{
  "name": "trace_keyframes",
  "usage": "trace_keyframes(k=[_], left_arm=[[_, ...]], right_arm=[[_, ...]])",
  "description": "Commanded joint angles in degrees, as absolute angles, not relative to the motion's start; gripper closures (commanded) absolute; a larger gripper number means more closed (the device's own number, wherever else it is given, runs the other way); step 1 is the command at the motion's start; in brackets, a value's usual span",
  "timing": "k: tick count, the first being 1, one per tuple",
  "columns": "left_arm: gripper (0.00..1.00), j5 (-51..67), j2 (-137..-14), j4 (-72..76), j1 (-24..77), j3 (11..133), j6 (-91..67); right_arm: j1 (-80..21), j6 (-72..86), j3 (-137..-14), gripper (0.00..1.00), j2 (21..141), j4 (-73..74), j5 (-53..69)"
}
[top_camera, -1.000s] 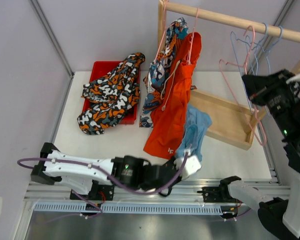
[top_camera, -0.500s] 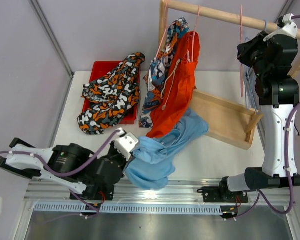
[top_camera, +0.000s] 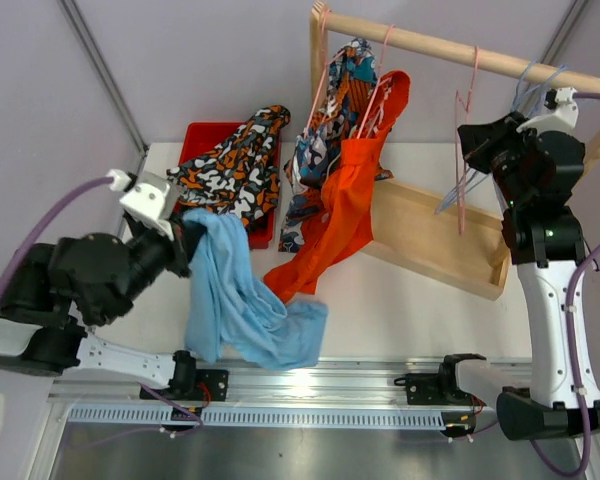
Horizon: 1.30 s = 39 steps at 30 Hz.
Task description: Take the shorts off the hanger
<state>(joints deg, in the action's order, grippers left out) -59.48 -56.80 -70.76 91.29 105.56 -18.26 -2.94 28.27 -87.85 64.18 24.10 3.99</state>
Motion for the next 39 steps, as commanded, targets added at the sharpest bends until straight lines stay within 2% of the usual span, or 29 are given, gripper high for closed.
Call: trace_keyframes(k=[1, 10, 11, 12, 14, 15, 16, 18, 20, 23, 27, 29, 30, 31, 32, 33, 36, 39], left_arm=[[1.00, -55.67, -56.34, -53.90, 82.55, 106.00, 1.56], [1.00, -36.40, -66.61, -44.14, 52.24, 114.25, 12.48], [1.00, -33.43, -68.97, -43.43, 46.55, 116.52, 12.92], [1.00, -32.27, -70.47, -42.63, 43.97, 119.59, 13.18], [1.00, -29.72, -74.33, -42.27, 38.26, 123.55, 12.66], [1.00, -27.01, -79.31, -42.88, 32.40, 131.75, 11.96], [1.00, -24.98, -82.24, -44.02, 28.95, 135.23, 10.65], [1.00, -20.42, -89.60, -45.00, 20.79, 145.77, 6.60], [1.00, -19.87, -92.54, -41.77, 16.03, 146.95, 6.50], [1.00, -18.02, -97.89, -37.18, 9.70, 146.69, 4.76], [0.98, -10.82, -103.96, -36.39, 3.27, 142.13, -2.89], [0.88, -7.13, -107.38, -36.04, 2.99, 136.44, -3.60], [0.57, -5.90, -108.19, -36.38, 2.99, 133.36, -3.95], [0.35, -2.84, -109.24, -37.17, 2.99, 132.11, -4.91], [0.08, -1.59, -111.08, -37.79, 2.99, 129.92, -5.62], [0.01, -0.45, -111.88, -38.75, 2.99, 128.34, -6.15], [0.01, 1.06, -111.63, -40.70, 3.78, 123.59, -7.21], [0.01, -2.44, -104.28, -36.13, 5.71, 114.72, -5.89]], right_arm=[[-2.73, 28.13, -83.33, 1.00, 61.88, 29.18, 6.15], [-2.73, 26.55, -76.91, 1.00, 58.36, 30.15, 8.17], [-2.81, 26.11, -76.82, 1.00, 58.27, 30.67, 8.35], [-2.73, 25.84, -76.82, 0.97, 58.36, 31.02, 8.52], [-2.72, 25.40, -76.73, 0.67, 58.27, 31.81, 8.88], [-2.64, 25.05, -76.64, 0.54, 58.18, 31.99, 9.14], [-2.72, 25.05, -76.55, 0.35, 57.84, 32.25, 9.14], [-2.72, 24.53, -76.29, 0.26, 57.13, 33.13, 9.23], [-2.64, 24.26, -76.38, 0.15, 55.90, 34.70, 8.88], [-2.72, 23.56, -76.29, 0.08, 53.19, 37.17, 8.44], [-2.72, 24.25, -76.38, 0.04, 48.35, 38.93, 8.52], [-2.72, 25.30, -76.99, 0.02, 46.42, 39.37, 9.57], [-2.64, 25.66, -78.47, 0.02, 46.23, 39.64, 10.28], [-2.72, 26.01, -79.53, 0.01, 46.06, 40.07, 10.81], [-2.72, 26.71, -80.85, 0.01, 46.14, 40.43, 11.51], [-2.72, 26.98, -82.08, 0.01, 46.23, 40.60, 12.73], [-2.64, 27.60, -87.09, 0.01, 46.49, 40.25, 14.94], [-2.72, 27.95, -91.66, 0.01, 47.20, 39.56, 17.57]])
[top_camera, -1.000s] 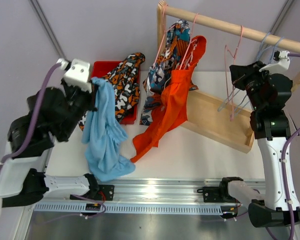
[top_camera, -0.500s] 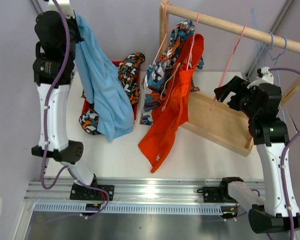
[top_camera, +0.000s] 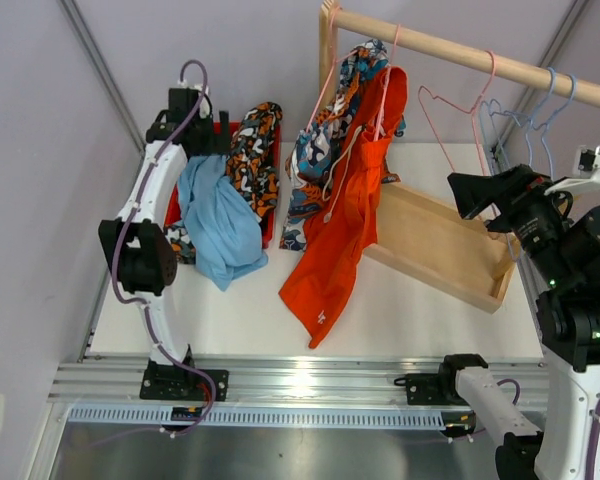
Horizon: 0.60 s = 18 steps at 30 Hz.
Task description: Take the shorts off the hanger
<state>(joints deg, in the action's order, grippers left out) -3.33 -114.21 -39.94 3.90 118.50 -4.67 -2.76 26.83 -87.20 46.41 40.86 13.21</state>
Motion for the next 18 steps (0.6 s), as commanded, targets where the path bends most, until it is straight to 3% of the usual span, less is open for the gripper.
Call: trace_keyframes(k=[1, 6, 8, 13, 18], left_arm=[[0.01, -3.50, -102.50, -36.04, 6.06, 113.83, -5.89], [0.01, -6.50, -90.47, -37.98, 8.43, 107.07, -8.79], [0.01, -6.42, -81.77, -36.39, 10.44, 98.11, -9.23], [0.01, -9.22, -62.81, -34.89, 16.25, 77.57, -10.10], [0.01, -10.64, -50.38, -35.68, 18.81, 62.42, -12.65]], right_arm=[[-2.72, 28.21, -92.28, 0.01, 47.55, 38.85, 18.97], [-2.72, 33.21, -93.07, 0.01, 49.83, 27.26, 30.49], [-2.72, 35.50, -93.78, 0.01, 52.46, 23.04, 32.60], [-6.39, 33.42, -103.16, 0.02, 61.51, 21.35, 31.03], [-14.58, 25.94, -115.03, 0.07, 74.87, 26.63, 21.37]])
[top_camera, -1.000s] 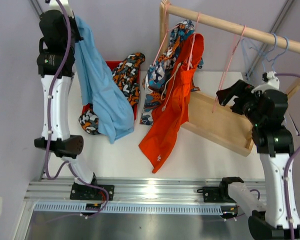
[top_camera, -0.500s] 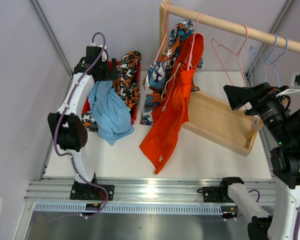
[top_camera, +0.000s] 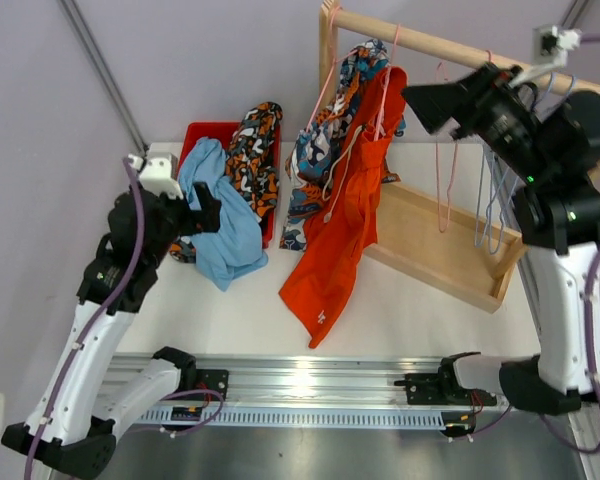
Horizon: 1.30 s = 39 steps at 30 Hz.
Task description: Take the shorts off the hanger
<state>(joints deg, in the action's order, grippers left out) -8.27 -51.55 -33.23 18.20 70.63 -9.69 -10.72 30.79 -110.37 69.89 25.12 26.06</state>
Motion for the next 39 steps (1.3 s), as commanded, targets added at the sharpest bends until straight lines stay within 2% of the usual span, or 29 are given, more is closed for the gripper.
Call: trace_keyframes(k=[1, 7, 11, 14, 18, 28, 31, 32, 34, 35, 36, 37, 39], left_arm=[[0.01, -10.37, -48.97, -36.03, 19.16, 61.10, -13.00], [0.01, -13.44, -41.32, -37.18, 19.51, 50.99, -13.53], [0.00, -13.71, -39.64, -37.88, 19.78, 50.18, -13.89], [0.01, -13.10, -39.11, -36.56, 19.78, 49.66, -13.80], [0.01, -12.66, -40.25, -36.39, 19.78, 49.31, -13.80], [0.01, -11.87, -39.99, -35.95, 19.95, 49.13, -13.71], [0.01, -11.87, -39.90, -35.95, 19.95, 49.04, -13.71], [0.01, -11.87, -39.82, -36.03, 20.04, 49.04, -13.71], [0.00, -11.87, -39.81, -35.95, 20.04, 49.04, -13.71], [0.01, -11.95, -39.81, -35.95, 20.04, 49.04, -13.71], [0.01, -11.95, -39.81, -35.95, 20.13, 49.13, -13.80], [0.01, -12.04, -39.81, -36.03, 20.21, 49.13, -13.71], [0.00, -11.69, -39.55, -36.04, 20.48, 49.39, -13.62]], right_arm=[[-15.02, 25.67, -116.79, 0.09, 76.36, 26.72, 20.14], [-16.08, 24.17, -118.30, 0.12, 83.93, 26.63, 16.27], [-16.96, 23.47, -115.59, 0.14, 85.34, 26.20, 13.28], [-18.01, 23.47, -113.91, 0.19, 86.39, 25.14, 12.13], [-19.60, 23.29, -113.29, 0.35, 88.33, 25.40, 10.99], [-21.44, 23.12, -110.39, 0.47, 89.12, 25.75, 9.32], [-21.45, 23.03, -109.78, 0.56, 88.86, 26.01, 9.05], [-21.45, 23.03, -109.34, 0.66, 88.68, 25.84, 9.14], [-21.53, 23.12, -108.99, 0.78, 88.59, 25.84, 9.14], [-21.53, 23.20, -108.72, 0.90, 88.59, 25.84, 9.05], [-21.53, 23.29, -108.63, 0.96, 88.33, 25.93, 8.79], [-21.53, 23.29, -108.72, 1.00, 88.24, 26.01, 8.62], [-21.53, 23.12, -109.07, 1.00, 87.72, 26.10, 7.83]])
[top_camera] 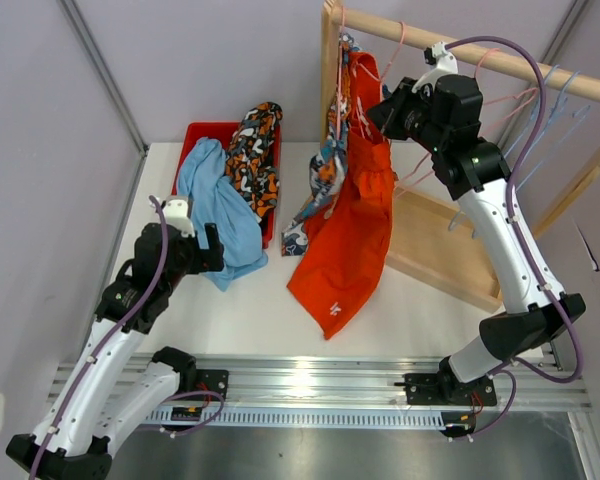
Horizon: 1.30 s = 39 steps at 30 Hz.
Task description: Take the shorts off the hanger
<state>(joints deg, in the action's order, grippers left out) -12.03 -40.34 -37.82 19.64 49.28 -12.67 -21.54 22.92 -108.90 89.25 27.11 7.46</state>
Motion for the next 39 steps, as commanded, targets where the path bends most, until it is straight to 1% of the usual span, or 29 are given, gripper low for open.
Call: trace_keyframes(k=[1, 5, 8, 9, 11, 12, 14, 15, 17, 18, 21, 24, 29, 36, 39], left_arm=[[0.01, -11.34, -39.29, -35.86, 20.65, 49.74, -13.54], [0.01, -10.02, -38.41, -34.37, 22.23, 50.62, -13.01], [0.01, -11.24, -40.07, -33.67, 26.97, 54.31, -14.32], [0.01, -12.90, -40.77, -33.23, 30.98, 56.58, -14.59], [0.01, -15.02, -44.20, -32.08, 35.92, 60.89, -14.68], [0.00, -16.51, -45.60, -31.65, 41.69, 64.04, -14.42], [0.01, -18.98, -50.94, -29.89, 47.52, 69.50, -12.58], [0.01, -19.42, -52.98, -29.19, 53.20, 73.35, -11.87], [0.01, -18.90, -57.02, -26.74, 58.77, 78.82, -9.07], [0.01, -18.55, -60.96, -25.59, 64.11, 82.06, -8.18], [0.01, -13.46, -67.38, -20.16, 70.99, 88.13, -6.33], [0.01, -7.49, -72.75, -14.88, 74.08, 91.48, -7.38], [0.00, -1.42, -79.44, -10.38, 77.60, 95.36, -8.17], [0.01, -1.14, -86.13, -6.86, 79.19, 97.64, -9.49], [0.01, -3.16, -87.62, -5.89, 79.45, 97.65, -9.14]], right_arm=[[-21.53, 23.03, -109.16, 1.00, 86.76, 26.02, 7.56], [-21.53, 22.32, -112.23, 1.00, 84.38, 25.84, 5.10], [-21.53, 22.41, -115.92, 1.00, 82.97, 25.23, 3.52], [-21.53, 22.59, -118.54, 1.00, 82.88, 25.49, 2.99], [-21.62, 23.11, -120.93, 1.00, 82.88, 26.54, 2.55], [-21.62, 23.46, -121.81, 1.00, 82.71, 26.72, 2.37], [-21.62, 24.78, -122.61, 1.00, 81.57, 26.89, 1.85], [-21.62, 25.48, -122.26, 1.00, 80.87, 26.81, 1.06], [-22.49, 27.67, -119.64, 1.00, 79.37, 25.93, -1.65], [-23.02, 28.12, -118.49, 1.00, 77.63, 25.49, -2.10], [-25.66, 29.35, -114.79, 1.00, 74.90, 24.79, -5.09], [-27.33, 30.06, -113.38, 1.00, 73.22, 25.22, -5.36], [-28.21, 30.15, -112.51, 1.00, 70.67, 27.07, -5.98], [-28.21, 30.58, -110.40, 1.00, 67.33, 26.99, -5.72], [-28.21, 31.46, -110.13, 1.00, 66.45, 26.81, -4.22]])
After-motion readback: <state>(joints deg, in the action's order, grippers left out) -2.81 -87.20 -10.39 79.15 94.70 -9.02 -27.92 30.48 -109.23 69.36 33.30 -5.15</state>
